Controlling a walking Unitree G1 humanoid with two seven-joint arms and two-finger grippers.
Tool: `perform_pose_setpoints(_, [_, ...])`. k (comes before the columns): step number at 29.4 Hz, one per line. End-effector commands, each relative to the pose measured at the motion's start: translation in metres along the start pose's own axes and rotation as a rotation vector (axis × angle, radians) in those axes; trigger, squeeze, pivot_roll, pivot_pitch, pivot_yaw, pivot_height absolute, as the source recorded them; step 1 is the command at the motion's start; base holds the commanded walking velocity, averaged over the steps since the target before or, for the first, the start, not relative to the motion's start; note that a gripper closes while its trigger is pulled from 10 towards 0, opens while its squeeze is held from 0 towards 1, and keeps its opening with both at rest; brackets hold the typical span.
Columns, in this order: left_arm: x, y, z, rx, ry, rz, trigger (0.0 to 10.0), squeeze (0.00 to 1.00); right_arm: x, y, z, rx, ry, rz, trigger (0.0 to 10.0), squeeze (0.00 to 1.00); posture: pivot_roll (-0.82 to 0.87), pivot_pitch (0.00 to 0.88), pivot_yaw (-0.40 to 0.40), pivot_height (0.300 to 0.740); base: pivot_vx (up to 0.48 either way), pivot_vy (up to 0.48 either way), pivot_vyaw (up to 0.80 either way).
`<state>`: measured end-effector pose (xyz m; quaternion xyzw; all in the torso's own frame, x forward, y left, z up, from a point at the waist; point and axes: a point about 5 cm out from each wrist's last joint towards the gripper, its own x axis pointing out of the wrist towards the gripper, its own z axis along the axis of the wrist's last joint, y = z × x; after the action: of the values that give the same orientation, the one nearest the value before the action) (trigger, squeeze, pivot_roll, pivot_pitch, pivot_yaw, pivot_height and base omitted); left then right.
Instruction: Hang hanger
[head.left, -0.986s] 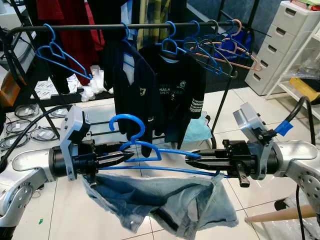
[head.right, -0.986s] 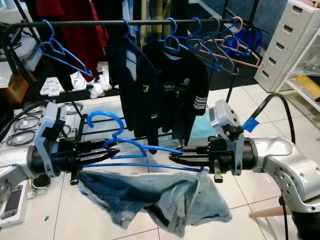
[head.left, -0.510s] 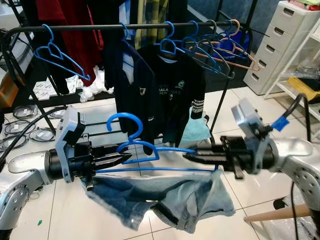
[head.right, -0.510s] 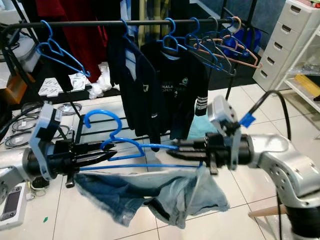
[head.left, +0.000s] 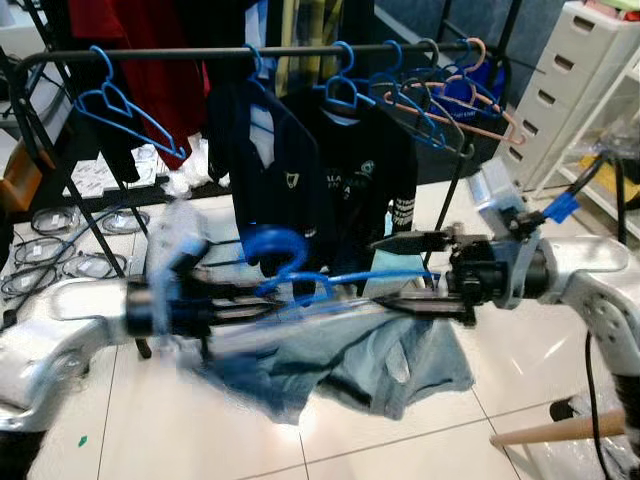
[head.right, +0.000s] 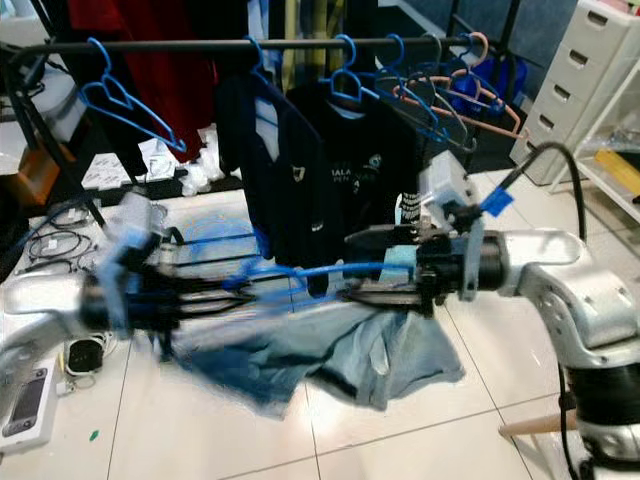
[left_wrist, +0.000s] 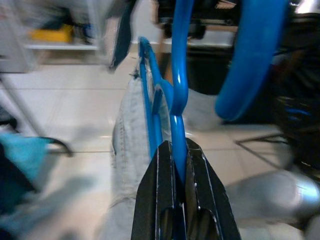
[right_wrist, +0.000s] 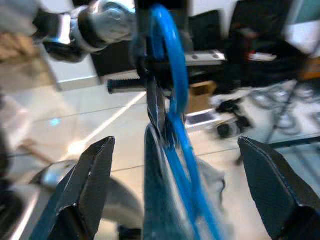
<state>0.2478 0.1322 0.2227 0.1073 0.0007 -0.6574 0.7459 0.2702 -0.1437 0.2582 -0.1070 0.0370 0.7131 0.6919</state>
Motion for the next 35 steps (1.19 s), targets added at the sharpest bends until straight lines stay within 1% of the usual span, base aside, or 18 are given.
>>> perform_pose_setpoints(1, [0.0, 0.0, 0.004, 0.041, 0.002, -0.002, 0.0, 0.0, -0.004, 0.002, 0.004, -0.014, 0.003, 0.012, 10.0, 0.53, -0.07, 0.1, 0.012, 0.74, 0.0, 0.0, 0.0])
perform_pose_setpoints(2, [0.001, 0.001, 0.002, 0.046, 0.013, 0.003, 0.0, 0.0, -0.006, 0.004, 0.008, -0.004, -0.029, 0.041, 10.0, 0.0, -0.07, 0.101, 0.012, 0.74, 0.0, 0.0, 0.0])
perform_pose_setpoints(5, [0.003, 0.004, 0.0, 0.043, 0.014, 0.015, 0.0, 0.0, -0.01, 0.009, 0.019, 0.017, -0.113, 0.088, 10.0, 0.0, -0.07, 0.102, 0.013, 0.74, 0.0, 0.0, 0.0])
perform_pose_setpoints(8, [0.003, 0.004, 0.001, 0.041, 0.01, 0.016, 0.0, 0.0, -0.011, 0.009, 0.02, 0.02, -0.122, 0.084, 10.0, 0.0, -0.07, 0.103, 0.015, 0.74, 0.0, 0.0, 0.0])
perform_pose_setpoints(9, [0.004, 0.004, 0.002, 0.043, 0.003, 0.014, 0.0, 0.0, -0.012, 0.009, 0.015, 0.021, -0.079, 0.067, 10.0, 0.0, -0.07, 0.103, 0.016, 0.74, 0.0, 0.0, 0.0])
perform_pose_setpoints(12, [0.01, 0.002, 0.005, 0.069, -0.011, -0.001, 0.0, 0.0, -0.013, 0.005, -0.012, 0.033, 0.143, 0.031, 10.0, 0.0, -0.07, 0.104, 0.018, 0.74, 0.0, 0.0, 0.0])
perform_pose_setpoints(13, [0.012, 0.002, 0.007, 0.08, -0.013, -0.009, 0.0, 0.0, -0.014, 0.004, -0.018, 0.027, 0.194, 0.032, 10.0, 0.0, -0.07, 0.104, 0.019, 0.74, 0.0, 0.0, 0.0])
perform_pose_setpoints(14, [0.014, 0.001, 0.009, 0.089, -0.016, -0.019, 0.0, 0.0, -0.014, 0.004, -0.021, 0.024, 0.223, 0.037, 10.0, 0.0, -0.07, 0.104, 0.019, 0.74, 0.0, 0.0, 0.0])
perform_pose_setpoints(15, [0.014, 0.001, 0.009, 0.089, -0.016, -0.019, 0.0, 0.0, -0.014, 0.004, -0.021, 0.024, 0.223, 0.037, 10.0, 0.0, -0.07, 0.104, 0.019, 0.74, 0.0, 0.0, 0.0])
perform_pose_setpoints(16, [0.018, -0.002, 0.014, 0.114, -0.026, -0.047, 0.0, 0.0, -0.014, 0.0, -0.023, 0.003, 0.263, 0.036, 10.0, 0.0, -0.07, 0.103, 0.018, 0.74, 0.0, 0.0, 0.0])
perform_pose_setpoints(21, [0.025, -0.008, 0.02, 0.146, -0.034, -0.113, 0.0, 0.0, -0.011, -0.009, -0.017, -0.028, 0.262, 0.028, 10.0, 0.0, -0.07, 0.101, 0.015, 0.74, 0.0, 0.0, 0.0])
perform_pose_setpoints(28, [0.03, -0.011, 0.022, 0.159, -0.031, -0.149, 0.0, 0.0, -0.009, -0.013, -0.015, -0.064, 0.284, 0.039, 10.0, 0.0, -0.07, 0.096, 0.016, 0.74, 0.0, 0.0, 0.0])
perform_pose_setpoints(29, [0.032, -0.012, 0.023, 0.164, -0.035, -0.162, 0.0, 0.0, -0.007, -0.015, -0.014, -0.08, 0.297, 0.047, 9.6, 0.0, -0.07, 0.095, 0.018, 0.74, 0.0, 0.0, 0.0])
perform_pose_setpoints(30, [0.032, -0.012, 0.023, 0.164, -0.035, -0.162, 0.0, 0.0, -0.007, -0.015, -0.014, -0.08, 0.297, 0.047, 9.6, 0.0, -0.07, 0.095, 0.018, 0.74, 0.0, 0.0, 0.0])
perform_pose_setpoints(31, [0.035, -0.013, 0.024, 0.165, -0.039, -0.173, 0.0, 0.0, -0.006, -0.016, -0.013, -0.093, 0.308, 0.056, 3.5, 0.0, -0.07, 0.094, 0.018, 0.74, 0.0, 0.0, 0.0])
perform_pose_setpoints(32, [0.038, -0.014, 0.024, 0.169, -0.042, -0.186, 0.0, 0.0, -0.004, -0.017, -0.013, -0.11, 0.322, 0.069, 0.4, 0.0, -0.07, 0.091, 0.017, 0.74, 0.0, 0.0, 0.0])
perform_pose_setpoints(33, [0.04, -0.014, 0.024, 0.17, -0.043, -0.193, 0.0, 0.0, -0.003, -0.018, -0.013, -0.12, 0.331, 0.078, 0.4, 0.0, -0.07, 0.091, 0.017, 0.74, 0.0, 0.0, 0.0])
perform_pose_setpoints(35, [0.042, -0.015, 0.024, 0.17, -0.047, -0.199, 0.0, 0.0, -0.001, -0.018, -0.015, -0.135, 0.364, 0.096, 0.0, 0.0, -0.07, 0.089, 0.017, 0.74, 0.0, 0.0, 0.0])
